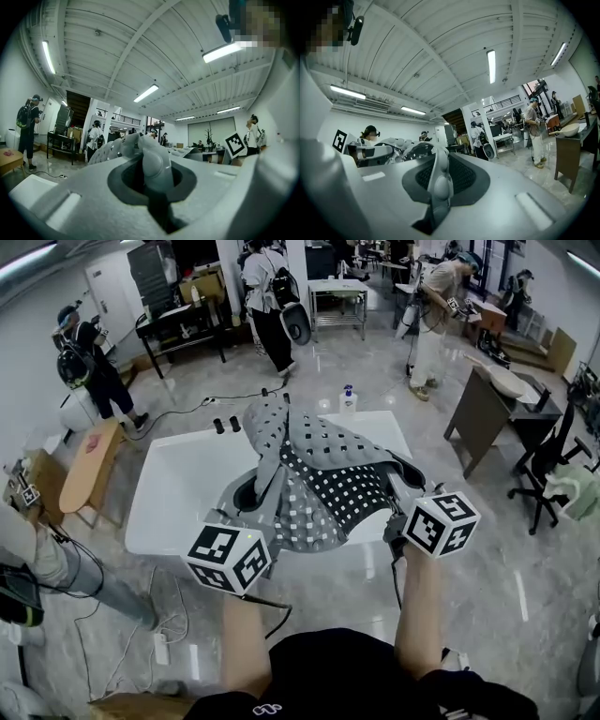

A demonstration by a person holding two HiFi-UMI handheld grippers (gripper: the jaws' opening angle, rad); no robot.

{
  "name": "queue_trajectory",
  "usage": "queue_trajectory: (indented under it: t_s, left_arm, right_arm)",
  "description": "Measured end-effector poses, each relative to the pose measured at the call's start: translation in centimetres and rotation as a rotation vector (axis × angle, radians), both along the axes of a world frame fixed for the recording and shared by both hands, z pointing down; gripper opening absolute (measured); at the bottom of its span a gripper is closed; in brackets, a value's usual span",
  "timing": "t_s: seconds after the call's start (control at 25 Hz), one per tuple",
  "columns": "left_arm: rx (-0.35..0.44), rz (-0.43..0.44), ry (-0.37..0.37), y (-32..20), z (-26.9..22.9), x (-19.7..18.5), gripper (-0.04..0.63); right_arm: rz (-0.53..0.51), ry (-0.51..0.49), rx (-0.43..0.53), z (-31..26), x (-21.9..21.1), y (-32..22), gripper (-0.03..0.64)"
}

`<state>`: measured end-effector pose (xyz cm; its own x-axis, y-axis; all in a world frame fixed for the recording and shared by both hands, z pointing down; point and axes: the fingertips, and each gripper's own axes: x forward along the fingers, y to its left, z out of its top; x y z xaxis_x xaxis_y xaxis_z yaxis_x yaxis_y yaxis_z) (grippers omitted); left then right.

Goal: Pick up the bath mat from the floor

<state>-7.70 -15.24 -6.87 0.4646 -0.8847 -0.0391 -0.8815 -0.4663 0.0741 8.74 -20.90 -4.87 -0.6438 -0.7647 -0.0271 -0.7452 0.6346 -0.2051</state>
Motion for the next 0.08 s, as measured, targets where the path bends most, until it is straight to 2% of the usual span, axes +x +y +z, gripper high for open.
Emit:
queue_trajectory:
  t_s: [0.08]
  left_arm:
    - [0.000,0.001,0.003,-0.04,-0.17,-0.16,0.025]
  right_arm:
    - [0.003,0.001,0.003,-0.23,-0.12,-0.07,0.023]
